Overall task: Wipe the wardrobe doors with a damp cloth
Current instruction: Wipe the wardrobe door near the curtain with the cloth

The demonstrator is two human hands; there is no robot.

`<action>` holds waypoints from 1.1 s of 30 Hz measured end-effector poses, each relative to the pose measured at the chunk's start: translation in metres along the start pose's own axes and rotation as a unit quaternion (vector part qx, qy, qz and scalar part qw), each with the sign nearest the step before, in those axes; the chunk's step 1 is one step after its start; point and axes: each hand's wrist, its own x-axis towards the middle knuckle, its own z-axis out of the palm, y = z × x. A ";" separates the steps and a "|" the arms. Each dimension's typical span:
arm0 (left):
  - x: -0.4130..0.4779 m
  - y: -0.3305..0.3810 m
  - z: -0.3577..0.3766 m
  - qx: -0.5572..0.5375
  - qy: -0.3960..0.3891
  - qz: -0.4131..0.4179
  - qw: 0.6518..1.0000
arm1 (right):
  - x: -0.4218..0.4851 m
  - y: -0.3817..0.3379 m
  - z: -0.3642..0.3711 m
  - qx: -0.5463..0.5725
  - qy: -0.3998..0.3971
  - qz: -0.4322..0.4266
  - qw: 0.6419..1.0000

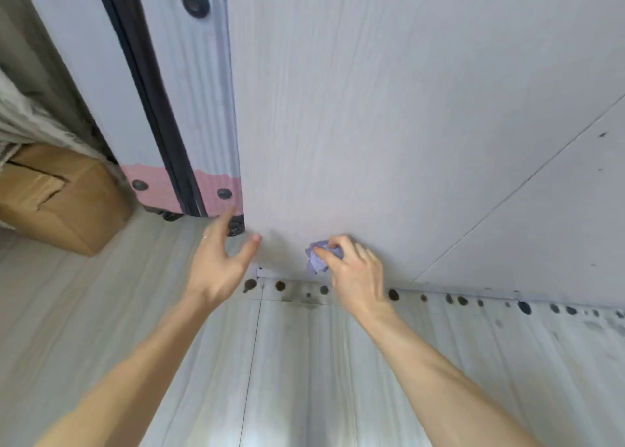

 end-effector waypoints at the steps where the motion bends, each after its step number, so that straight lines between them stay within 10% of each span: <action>1: -0.001 0.014 0.001 -0.024 0.015 0.020 0.999 | -0.008 0.002 -0.004 0.041 -0.013 0.069 0.997; 9: 0.003 0.074 0.021 -0.013 0.099 -0.026 0.995 | -0.006 0.046 -0.060 0.238 0.225 0.464 0.823; 20: 0.003 0.089 0.018 0.026 0.128 -0.032 0.991 | 0.003 -0.026 -0.020 0.261 0.110 0.337 0.898; 26: 0.004 0.084 0.025 0.029 0.142 -0.035 0.989 | -0.020 0.048 -0.034 0.302 0.216 0.575 0.729; 33: 0.004 0.079 0.028 0.022 0.156 -0.036 0.987 | -0.016 0.081 -0.023 0.343 0.282 0.658 0.608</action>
